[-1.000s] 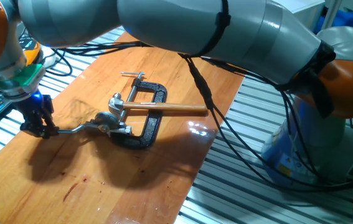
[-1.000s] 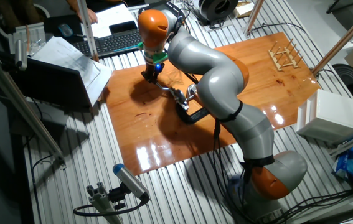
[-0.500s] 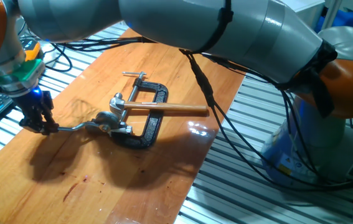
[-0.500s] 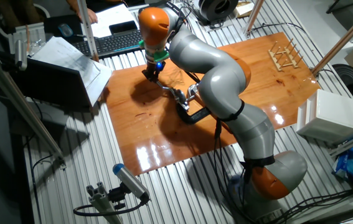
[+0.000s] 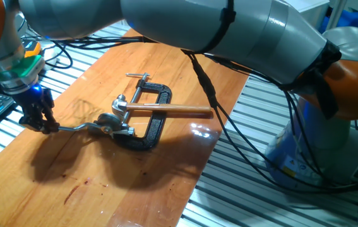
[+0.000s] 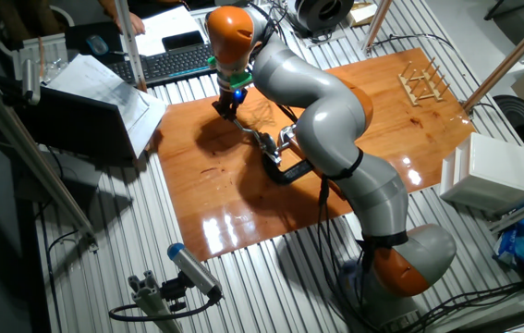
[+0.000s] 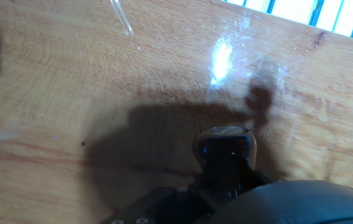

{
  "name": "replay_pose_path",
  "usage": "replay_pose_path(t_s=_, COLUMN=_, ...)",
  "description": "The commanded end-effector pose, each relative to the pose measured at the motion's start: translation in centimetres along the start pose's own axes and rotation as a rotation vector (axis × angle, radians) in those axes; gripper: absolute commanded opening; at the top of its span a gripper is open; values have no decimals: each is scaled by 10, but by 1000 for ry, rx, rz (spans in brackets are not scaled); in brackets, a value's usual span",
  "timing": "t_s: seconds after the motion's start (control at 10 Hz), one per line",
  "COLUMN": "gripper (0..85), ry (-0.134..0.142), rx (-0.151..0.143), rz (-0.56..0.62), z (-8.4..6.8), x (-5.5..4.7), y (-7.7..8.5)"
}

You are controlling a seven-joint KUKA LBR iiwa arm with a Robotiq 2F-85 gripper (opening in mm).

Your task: Pull up the lever

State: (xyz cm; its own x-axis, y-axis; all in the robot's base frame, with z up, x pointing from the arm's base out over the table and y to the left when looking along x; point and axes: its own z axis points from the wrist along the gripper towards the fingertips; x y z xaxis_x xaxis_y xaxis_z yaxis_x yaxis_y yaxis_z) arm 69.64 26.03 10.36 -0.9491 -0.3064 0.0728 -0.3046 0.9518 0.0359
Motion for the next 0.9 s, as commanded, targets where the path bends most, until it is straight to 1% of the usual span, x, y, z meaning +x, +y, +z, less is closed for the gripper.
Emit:
replay_pose_path(t_s=0.0, gripper=0, ry=4, rx=2, rz=0, z=-2, x=1, y=1)
replay_pose_path(t_s=0.1, gripper=0, ry=9, rx=-3, rz=3, z=-6, x=3, y=1)
replay_pose_path(t_s=0.3, gripper=0, ry=13, rx=-1, rz=8, z=-11, x=6, y=2)
replay_pose_path(t_s=0.6, gripper=0, ry=17, rx=-2, rz=10, z=-14, x=8, y=2)
replay_pose_path(t_s=0.8, gripper=0, ry=20, rx=-10, rz=14, z=-15, x=9, y=2)
